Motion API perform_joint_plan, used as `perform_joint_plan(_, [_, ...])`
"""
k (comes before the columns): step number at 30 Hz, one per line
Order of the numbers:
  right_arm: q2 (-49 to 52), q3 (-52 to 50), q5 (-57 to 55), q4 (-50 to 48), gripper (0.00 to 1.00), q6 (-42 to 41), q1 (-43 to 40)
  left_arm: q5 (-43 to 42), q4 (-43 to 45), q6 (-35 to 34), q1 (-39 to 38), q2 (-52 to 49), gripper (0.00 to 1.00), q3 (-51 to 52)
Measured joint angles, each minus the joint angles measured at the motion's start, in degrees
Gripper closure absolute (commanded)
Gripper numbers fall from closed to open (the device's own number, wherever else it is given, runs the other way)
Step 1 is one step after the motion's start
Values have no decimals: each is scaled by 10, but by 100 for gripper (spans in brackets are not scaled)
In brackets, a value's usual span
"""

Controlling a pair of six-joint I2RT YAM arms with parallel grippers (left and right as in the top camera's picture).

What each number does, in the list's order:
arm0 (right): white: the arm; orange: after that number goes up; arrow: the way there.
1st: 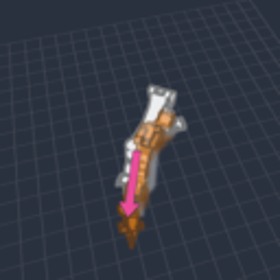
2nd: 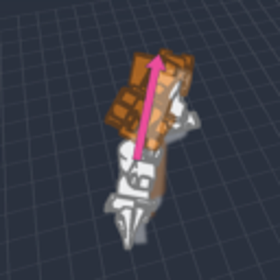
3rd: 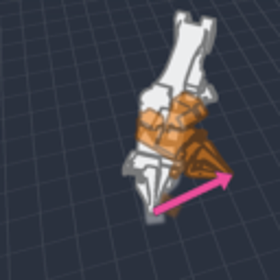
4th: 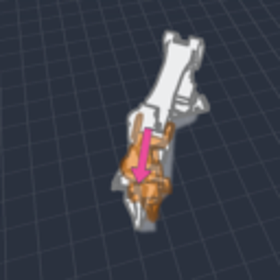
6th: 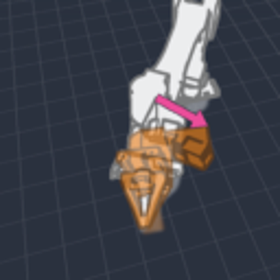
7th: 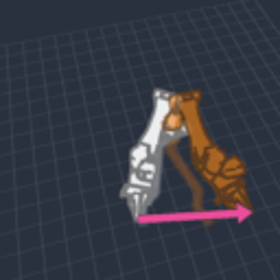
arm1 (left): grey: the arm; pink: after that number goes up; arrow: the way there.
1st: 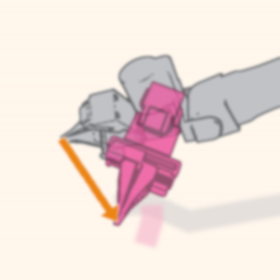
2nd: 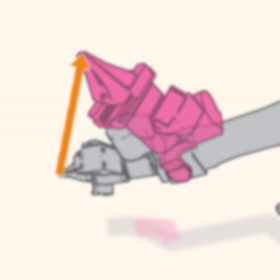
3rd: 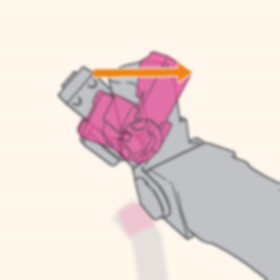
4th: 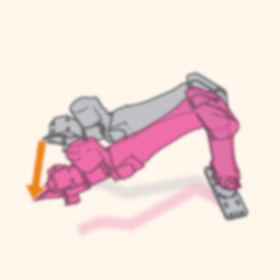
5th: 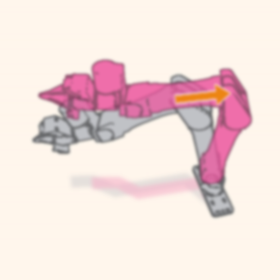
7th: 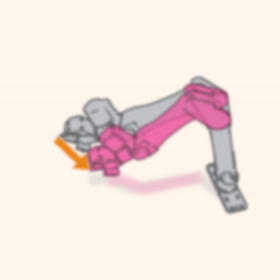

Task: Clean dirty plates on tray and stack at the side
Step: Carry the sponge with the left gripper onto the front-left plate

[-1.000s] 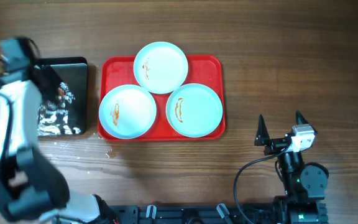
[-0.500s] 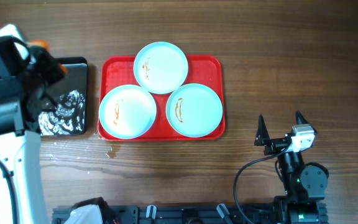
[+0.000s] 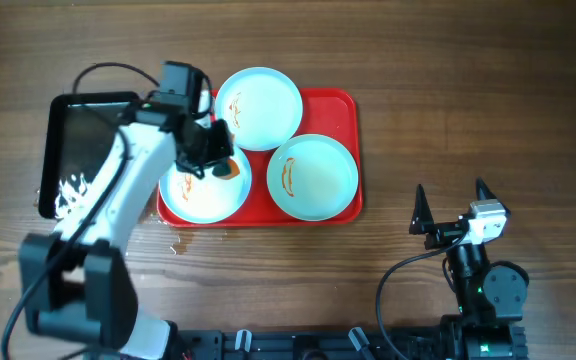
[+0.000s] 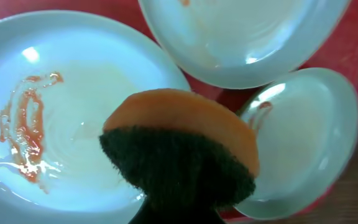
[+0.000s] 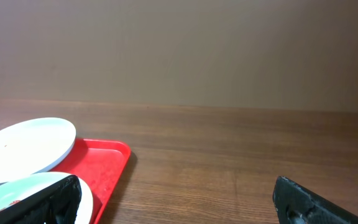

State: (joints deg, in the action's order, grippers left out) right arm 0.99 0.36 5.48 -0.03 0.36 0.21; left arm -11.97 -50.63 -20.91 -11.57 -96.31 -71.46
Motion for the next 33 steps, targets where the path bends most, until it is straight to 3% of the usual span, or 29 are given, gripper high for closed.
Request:
perform_joint_plan(6, [0,0,0,0,0,0,0,97,19,-34,-12,-64,92,19])
perform_joint_plan(7, [0,0,0,0,0,0,0,105,32,-40,-11,-68,85,27])
perform_joint_plan(8, [0,0,0,0,0,0,0,111,42,-45,-11,-74,54,34])
perform_joint_plan(9, [0,0,0,0,0,0,0,115,46,-51,-11,-78,43,39])
perform_joint_plan(13, [0,0,0,0,0,0,0,119,37,-59,-11,-82,46,38])
perform_joint_plan(17, [0,0,0,0,0,0,0,119,-43,-60,-11,-73,42,-12])
perform_joint_plan(22, [0,0,0,0,0,0,0,119,-75,-60,-11,1,40,-70])
perform_joint_plan(25, [0,0,0,0,0,0,0,116,-82,-60,-11,21,43,-74])
perform_joint_plan(28, [0,0,0,0,0,0,0,110,-79,-61,-11,12,55,-43])
perform_joint_plan(31, [0,0,1,0,0,-1,0,108,-76,-64,-10,3,54,-26])
perform_joint_plan(33, [0,0,53,-25,0,-60,-2,106,-73,-64,-2,3,57,-26])
